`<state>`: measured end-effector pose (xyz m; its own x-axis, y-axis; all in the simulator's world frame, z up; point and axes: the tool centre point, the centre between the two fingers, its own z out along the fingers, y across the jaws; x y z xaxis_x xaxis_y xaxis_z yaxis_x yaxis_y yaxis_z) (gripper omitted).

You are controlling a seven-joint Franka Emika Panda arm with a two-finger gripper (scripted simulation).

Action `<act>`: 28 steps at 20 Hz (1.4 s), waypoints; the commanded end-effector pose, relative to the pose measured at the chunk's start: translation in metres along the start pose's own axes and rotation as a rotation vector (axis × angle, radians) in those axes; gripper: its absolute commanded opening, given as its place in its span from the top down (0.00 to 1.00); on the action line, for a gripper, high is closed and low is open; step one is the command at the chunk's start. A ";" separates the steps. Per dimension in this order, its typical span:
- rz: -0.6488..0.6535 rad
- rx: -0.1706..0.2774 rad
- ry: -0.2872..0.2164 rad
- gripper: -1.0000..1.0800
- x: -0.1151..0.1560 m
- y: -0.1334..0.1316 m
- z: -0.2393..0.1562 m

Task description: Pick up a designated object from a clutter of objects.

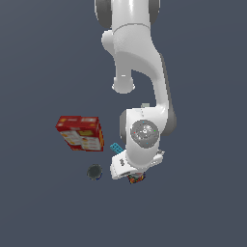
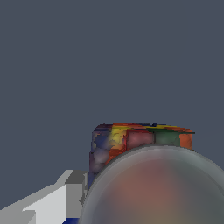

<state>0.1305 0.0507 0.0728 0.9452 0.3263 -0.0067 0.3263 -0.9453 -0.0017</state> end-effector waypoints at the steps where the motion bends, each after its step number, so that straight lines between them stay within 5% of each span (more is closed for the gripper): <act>1: 0.000 -0.001 0.005 1.00 -0.004 -0.001 -0.013; 28: -0.001 -0.002 0.006 1.00 -0.122 -0.028 -0.237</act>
<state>0.0153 0.0385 0.2936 0.9451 0.3268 -0.0041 0.3268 -0.9451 -0.0008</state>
